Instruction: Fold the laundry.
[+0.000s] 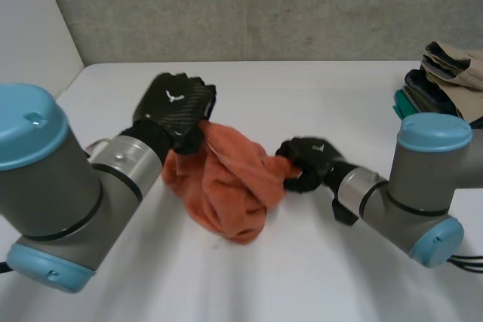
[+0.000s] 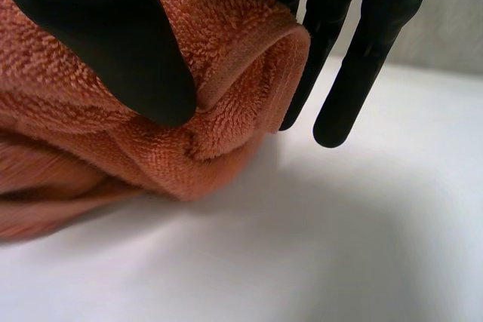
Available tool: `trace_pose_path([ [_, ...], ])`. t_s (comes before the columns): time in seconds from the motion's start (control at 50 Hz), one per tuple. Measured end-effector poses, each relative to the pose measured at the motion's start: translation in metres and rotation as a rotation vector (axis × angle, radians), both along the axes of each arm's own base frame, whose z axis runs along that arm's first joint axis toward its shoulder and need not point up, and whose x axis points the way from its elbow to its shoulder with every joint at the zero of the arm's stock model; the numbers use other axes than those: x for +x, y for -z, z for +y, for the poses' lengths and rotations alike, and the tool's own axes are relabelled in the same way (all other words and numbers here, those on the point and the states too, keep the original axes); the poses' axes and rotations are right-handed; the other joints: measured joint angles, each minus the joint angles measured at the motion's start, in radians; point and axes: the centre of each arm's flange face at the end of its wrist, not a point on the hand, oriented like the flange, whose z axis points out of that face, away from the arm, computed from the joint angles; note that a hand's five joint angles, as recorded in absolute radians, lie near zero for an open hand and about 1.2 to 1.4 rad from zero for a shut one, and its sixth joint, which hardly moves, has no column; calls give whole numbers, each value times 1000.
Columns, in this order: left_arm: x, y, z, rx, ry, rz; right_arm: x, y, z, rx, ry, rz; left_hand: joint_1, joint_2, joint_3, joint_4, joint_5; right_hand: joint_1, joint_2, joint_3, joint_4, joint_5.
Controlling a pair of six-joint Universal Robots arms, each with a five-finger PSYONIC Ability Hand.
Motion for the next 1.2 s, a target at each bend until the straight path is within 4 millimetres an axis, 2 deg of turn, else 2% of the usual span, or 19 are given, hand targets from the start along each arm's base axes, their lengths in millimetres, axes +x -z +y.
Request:
trace_pose_path([
  [0.12, 19, -36, 1, -115, -62, 12, -13, -67, -14, -297, 85, 35, 0, 0, 0, 0, 0, 0, 0, 2, 13, 0],
  [0.14, 20, -40, 1, -128, -68, 12, -14, -71, -14, -315, 89, 38, 0, 0, 0, 0, 0, 0, 0, 3, 13, 0],
  [0.16, 26, -51, 2, -169, -83, 11, -19, -96, -13, -415, 105, 58, 0, 0, 0, 1, 0, 0, 1, 13, 13, 0],
  [0.18, 27, -53, 2, -180, -87, 10, -21, -105, -12, -449, 110, 64, 0, 0, 0, 1, 0, 0, 2, 15, 13, 0],
  [0.24, 38, -80, 7, -294, -117, 3, -33, -170, 5, -707, 150, 122, 0, 0, 0, 3, 0, 0, 4, 26, 13, 0],
  [0.28, 42, -90, 9, -341, -126, 1, -40, -199, 17, -812, 174, 145, 0, 0, 0, 3, 0, 5, 13, 27, 13, 16],
  [0.34, 43, -98, 11, -386, -134, 0, -48, -229, 33, -895, 206, 172, 0, 0, 0, 4, 9, 31, 18, 27, 14, 50],
  [0.38, 43, -97, 10, -392, -134, -6, -52, -237, 40, -902, 215, 191, 0, 0, 0, 4, 10, 31, 18, 27, 14, 53],
  [0.46, 38, -80, 4, -356, -129, -35, -52, -229, 42, -826, 197, 245, 0, 0, 0, 4, 10, 31, 18, 27, 14, 55],
  [0.58, 26, -19, -20, -204, -109, -127, -43, -162, 20, -558, 101, 400, 0, 0, 0, 4, 10, 31, 18, 27, 16, 55],
  [0.62, 23, -3, -26, -167, -106, -149, -41, -148, 15, -514, 84, 428, 0, 0, 0, 4, 10, 31, 18, 27, 17, 55],
  [0.7, 17, 35, -40, -85, -101, -196, -37, -100, -1, -392, 34, 514, 0, 1, 0, 4, 10, 31, 18, 27, 17, 54],
  [0.8, 13, 58, -46, -35, -96, -225, -37, -67, -8, -312, 12, 561, 0, 1, 0, 4, 10, 31, 12, 18, 5, 50],
  [0.82, 12, 64, -45, -22, -92, -231, -39, -58, -9, -284, 8, 569, 0, 1, 0, 4, 10, 14, -68, -58, -79, -6],
  [0.86, 12, 67, -44, -15, -88, -235, -41, -52, -10, -262, 11, 570, 0, 1, 0, 4, 9, -77, -188, -185, -191, -120],
  [0.88, 11, 67, -43, -12, -86, -237, -43, -50, -11, -251, 16, 568, 0, 1, 0, 4, 10, -184, -280, -275, -296, -228],
  [0.9, 11, 68, -41, -9, -82, -238, -47, -48, -13, -235, 26, 563, 0, 1, 1, 4, 9, -426, -542, -531, -532, -470],
  [0.96, 11, 68, -36, -6, -75, -241, -56, -48, -18, -207, 52, 545, 0, 1, 0, 4, 10, -672, -779, -775, -799, -747],
  [1.2, 21, 65, -14, 9, -67, -248, -90, -96, -31, -155, -21, 531, 0, 1, 0, 4, 10, -682, -783, -801, -834, -789],
])
